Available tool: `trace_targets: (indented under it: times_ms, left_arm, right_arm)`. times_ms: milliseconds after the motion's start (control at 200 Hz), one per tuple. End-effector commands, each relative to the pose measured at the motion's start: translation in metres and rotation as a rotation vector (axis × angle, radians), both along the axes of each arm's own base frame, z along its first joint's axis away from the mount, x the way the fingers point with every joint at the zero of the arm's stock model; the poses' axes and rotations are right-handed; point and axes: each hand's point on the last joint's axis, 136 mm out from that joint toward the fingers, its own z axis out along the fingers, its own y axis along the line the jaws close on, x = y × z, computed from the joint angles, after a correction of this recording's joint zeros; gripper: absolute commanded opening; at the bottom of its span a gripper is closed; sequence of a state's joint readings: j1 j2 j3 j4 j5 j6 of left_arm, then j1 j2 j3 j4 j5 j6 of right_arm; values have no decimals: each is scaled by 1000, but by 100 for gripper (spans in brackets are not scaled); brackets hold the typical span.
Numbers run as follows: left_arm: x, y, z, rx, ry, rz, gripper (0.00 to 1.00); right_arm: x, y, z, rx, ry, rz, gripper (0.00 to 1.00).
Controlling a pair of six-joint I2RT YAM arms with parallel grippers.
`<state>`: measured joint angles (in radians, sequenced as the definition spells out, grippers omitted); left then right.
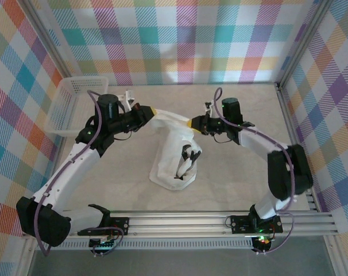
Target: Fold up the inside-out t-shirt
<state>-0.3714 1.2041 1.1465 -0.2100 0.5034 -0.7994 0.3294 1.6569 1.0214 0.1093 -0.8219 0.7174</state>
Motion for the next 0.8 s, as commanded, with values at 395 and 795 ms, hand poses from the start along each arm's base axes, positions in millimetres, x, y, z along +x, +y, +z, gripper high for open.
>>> trace_targets:
  times_ms: [395,795]
  left_arm:
    - [-16,-32,-1,19,-9,-208,0]
    - [-21,-12,-5,271,-64,-220,0]
  right_arm:
    - [-27,14,75,-545,-1181,-41,79]
    - [-36,68,59,-446,-1139,322,41]
